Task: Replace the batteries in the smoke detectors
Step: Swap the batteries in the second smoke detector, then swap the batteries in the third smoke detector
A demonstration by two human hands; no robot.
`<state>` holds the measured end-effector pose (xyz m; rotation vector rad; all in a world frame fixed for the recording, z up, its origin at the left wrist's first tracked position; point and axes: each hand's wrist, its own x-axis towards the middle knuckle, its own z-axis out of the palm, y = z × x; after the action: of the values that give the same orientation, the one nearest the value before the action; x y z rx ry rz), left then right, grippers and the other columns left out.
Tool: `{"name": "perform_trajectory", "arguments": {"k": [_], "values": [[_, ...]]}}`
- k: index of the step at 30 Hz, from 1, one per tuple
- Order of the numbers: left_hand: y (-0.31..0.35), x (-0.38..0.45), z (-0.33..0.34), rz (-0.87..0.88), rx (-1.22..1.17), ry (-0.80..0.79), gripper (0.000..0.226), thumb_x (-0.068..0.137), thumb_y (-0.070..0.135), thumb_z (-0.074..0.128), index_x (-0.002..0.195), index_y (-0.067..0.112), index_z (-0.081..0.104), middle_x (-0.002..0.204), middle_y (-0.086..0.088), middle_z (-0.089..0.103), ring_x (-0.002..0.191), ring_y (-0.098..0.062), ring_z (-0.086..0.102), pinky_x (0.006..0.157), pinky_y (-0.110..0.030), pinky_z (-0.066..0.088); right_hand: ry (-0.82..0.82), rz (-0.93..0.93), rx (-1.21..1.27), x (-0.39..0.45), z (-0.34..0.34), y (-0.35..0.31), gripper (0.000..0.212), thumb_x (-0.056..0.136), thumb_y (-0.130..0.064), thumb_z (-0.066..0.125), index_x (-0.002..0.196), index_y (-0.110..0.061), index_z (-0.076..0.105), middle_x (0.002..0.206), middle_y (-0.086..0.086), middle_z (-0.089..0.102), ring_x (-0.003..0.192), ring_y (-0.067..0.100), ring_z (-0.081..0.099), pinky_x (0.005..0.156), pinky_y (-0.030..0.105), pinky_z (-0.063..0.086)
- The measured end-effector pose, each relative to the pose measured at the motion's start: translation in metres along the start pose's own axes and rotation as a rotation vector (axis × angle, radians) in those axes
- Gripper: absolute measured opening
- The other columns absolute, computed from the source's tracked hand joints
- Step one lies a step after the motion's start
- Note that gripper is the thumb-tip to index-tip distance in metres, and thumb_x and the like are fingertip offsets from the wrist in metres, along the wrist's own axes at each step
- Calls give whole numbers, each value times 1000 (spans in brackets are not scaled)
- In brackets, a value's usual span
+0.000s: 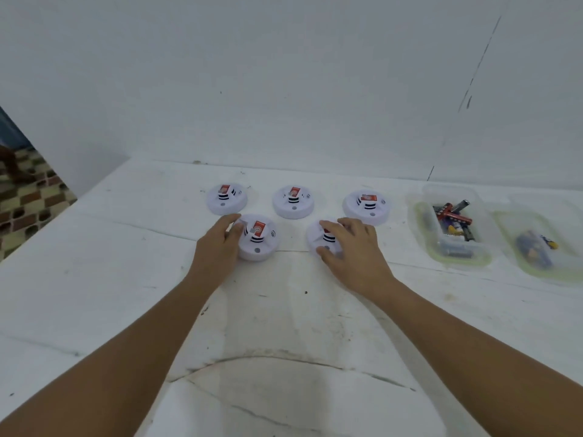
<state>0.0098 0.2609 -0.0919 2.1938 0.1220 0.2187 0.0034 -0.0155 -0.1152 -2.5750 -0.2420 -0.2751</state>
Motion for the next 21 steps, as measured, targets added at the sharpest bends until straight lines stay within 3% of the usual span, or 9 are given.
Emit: {"name": "perform_trajectory", "arguments": {"k": [3,6,10,15,21], "values": [[-2,13,2,-2,38,-5,29,110,36,44,130,28,63,98,9,66,97,-19,61,71,-14,38,-9,14,20,3,1,-2,53,98,-44,64,148,-33,52,144,1,45,135,27,37,105,25,20],[-5,20,4,11,97,17,28,109,33,46,125,21,66,84,5,64,87,-21,61,66,-21,39,2,24,19,4,-1,-3,53,97,-45,64,147,-35,52,143,-1,46,132,26,37,104,25,22],[-12,27,6,16,209,27,26,106,32,53,119,14,67,89,-14,64,85,-23,58,63,-27,34,-7,35,12,2,-3,-6,54,97,-46,64,148,-34,52,143,-2,46,128,25,37,105,28,26],[-12,31,2,8,215,3,25,103,34,58,113,13,65,89,-11,67,84,-21,59,60,-22,35,-21,48,-7,2,-6,-8,55,96,-48,64,148,-35,53,146,-1,45,131,26,39,109,36,33],[0,31,-4,28,186,91,21,98,31,64,111,15,62,89,-9,64,84,-21,59,72,-31,41,93,-49,-19,14,-13,-36,50,96,-48,65,142,-30,58,145,1,48,128,26,41,104,41,38]]}}
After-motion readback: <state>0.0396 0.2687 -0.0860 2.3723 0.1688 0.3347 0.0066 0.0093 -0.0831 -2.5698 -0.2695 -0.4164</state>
